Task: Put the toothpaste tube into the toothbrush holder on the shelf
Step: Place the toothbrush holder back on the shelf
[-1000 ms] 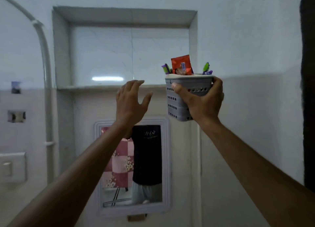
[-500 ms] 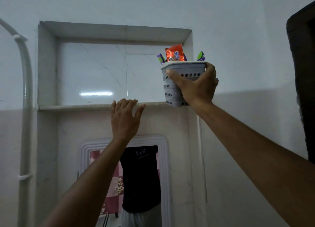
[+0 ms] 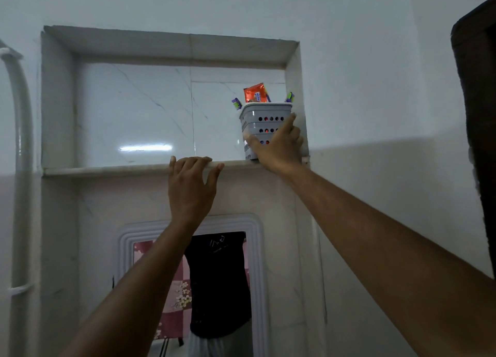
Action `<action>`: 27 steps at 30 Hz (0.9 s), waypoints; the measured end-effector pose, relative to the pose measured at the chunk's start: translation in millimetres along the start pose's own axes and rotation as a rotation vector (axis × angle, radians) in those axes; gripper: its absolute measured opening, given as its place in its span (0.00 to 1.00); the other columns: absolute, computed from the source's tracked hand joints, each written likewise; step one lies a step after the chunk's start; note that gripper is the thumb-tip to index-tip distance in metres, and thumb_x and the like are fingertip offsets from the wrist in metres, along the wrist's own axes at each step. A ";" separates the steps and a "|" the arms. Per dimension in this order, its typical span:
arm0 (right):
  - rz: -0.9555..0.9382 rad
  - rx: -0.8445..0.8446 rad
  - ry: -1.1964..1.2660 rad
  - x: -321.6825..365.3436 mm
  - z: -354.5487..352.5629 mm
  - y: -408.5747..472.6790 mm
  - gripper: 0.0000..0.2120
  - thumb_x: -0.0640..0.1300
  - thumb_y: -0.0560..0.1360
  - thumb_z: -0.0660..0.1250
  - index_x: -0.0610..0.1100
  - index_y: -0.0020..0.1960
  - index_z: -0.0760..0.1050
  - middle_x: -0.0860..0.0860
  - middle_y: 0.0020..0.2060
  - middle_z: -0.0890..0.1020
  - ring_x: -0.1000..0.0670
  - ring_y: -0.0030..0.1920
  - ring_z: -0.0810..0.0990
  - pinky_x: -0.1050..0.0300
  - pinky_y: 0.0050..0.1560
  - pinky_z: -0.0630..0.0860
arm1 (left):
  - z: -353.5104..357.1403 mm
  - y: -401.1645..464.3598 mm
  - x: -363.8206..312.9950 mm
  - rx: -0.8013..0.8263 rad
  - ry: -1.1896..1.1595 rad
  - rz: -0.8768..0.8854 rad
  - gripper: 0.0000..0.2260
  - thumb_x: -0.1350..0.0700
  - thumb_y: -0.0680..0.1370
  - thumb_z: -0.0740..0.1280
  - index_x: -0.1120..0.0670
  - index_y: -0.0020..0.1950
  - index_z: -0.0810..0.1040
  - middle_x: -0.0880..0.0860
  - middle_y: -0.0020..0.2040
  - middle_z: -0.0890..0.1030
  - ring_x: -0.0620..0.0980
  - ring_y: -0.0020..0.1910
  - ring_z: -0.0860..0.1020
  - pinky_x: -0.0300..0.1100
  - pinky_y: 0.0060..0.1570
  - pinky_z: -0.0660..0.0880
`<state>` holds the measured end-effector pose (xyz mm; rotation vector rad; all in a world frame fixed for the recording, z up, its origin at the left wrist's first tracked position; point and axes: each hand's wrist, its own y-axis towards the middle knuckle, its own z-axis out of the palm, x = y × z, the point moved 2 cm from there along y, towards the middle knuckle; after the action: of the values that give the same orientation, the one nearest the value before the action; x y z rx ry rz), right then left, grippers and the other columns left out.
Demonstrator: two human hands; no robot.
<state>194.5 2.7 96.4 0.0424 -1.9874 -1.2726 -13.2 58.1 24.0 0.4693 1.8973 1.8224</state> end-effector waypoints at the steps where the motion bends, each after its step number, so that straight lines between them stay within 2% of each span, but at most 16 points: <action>1: -0.028 0.018 -0.040 -5.6 5.4 -3.3 0.62 0.71 0.79 0.71 0.44 0.89 0.32 0.40 0.86 0.55 0.36 0.85 0.58 0.36 0.77 0.68 | -0.4 0.4 0.1 -0.004 0.001 -0.002 0.18 0.40 0.84 0.68 0.53 0.61 0.85 0.51 0.59 0.86 0.53 0.64 0.80 0.56 0.83 0.57; 3: -0.082 0.021 -0.132 -18.0 15.7 -11.6 0.59 0.72 0.80 0.66 0.48 0.89 0.30 0.38 0.87 0.52 0.34 0.84 0.59 0.35 0.77 0.69 | -1.1 1.0 0.0 0.000 0.005 -0.006 0.19 0.40 0.84 0.67 0.53 0.62 0.86 0.50 0.59 0.86 0.52 0.64 0.80 0.55 0.83 0.57; 7: -0.145 0.048 -0.201 -31.6 22.6 -16.9 0.52 0.75 0.82 0.58 0.55 0.89 0.29 0.37 0.89 0.45 0.33 0.87 0.56 0.33 0.81 0.65 | -1.6 -0.7 -1.3 -0.002 0.037 0.009 0.19 0.40 0.84 0.67 0.53 0.62 0.86 0.51 0.59 0.86 0.53 0.64 0.80 0.55 0.83 0.58; 13: -0.165 0.122 -0.293 -27.6 20.8 -9.5 0.54 0.76 0.81 0.58 0.53 0.88 0.28 0.37 0.88 0.50 0.35 0.84 0.61 0.36 0.81 0.64 | -3.6 -2.0 -4.2 -0.003 0.064 0.011 0.19 0.40 0.84 0.67 0.53 0.62 0.86 0.51 0.59 0.86 0.53 0.64 0.80 0.56 0.82 0.59; 20: -0.205 0.062 -0.220 -37.5 21.1 -14.0 0.53 0.73 0.82 0.62 0.54 0.90 0.33 0.41 0.83 0.59 0.38 0.79 0.66 0.39 0.76 0.71 | -7.4 -0.5 -5.0 0.033 0.039 -0.003 0.19 0.41 0.85 0.66 0.53 0.64 0.85 0.51 0.60 0.86 0.53 0.66 0.79 0.55 0.83 0.58; 23: -0.216 0.081 -0.176 -43.2 22.0 -19.3 0.52 0.72 0.82 0.63 0.55 0.90 0.34 0.42 0.87 0.54 0.38 0.84 0.60 0.36 0.79 0.69 | -9.1 -0.3 -4.7 0.042 0.031 0.005 0.18 0.42 0.85 0.66 0.53 0.64 0.85 0.51 0.60 0.86 0.54 0.65 0.79 0.55 0.82 0.58; 27: -0.182 0.157 -0.167 -44.8 16.6 -23.6 0.55 0.71 0.81 0.67 0.57 0.90 0.33 0.43 0.90 0.43 0.40 0.90 0.48 0.36 0.85 0.58 | -13.8 1.9 -4.3 0.084 0.040 0.024 0.18 0.43 0.86 0.64 0.54 0.65 0.84 0.52 0.61 0.86 0.55 0.65 0.79 0.55 0.81 0.61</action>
<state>207.8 21.8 48.4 0.2035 -2.2670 -1.2654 -17.3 44.3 26.4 0.4895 2.0098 1.7852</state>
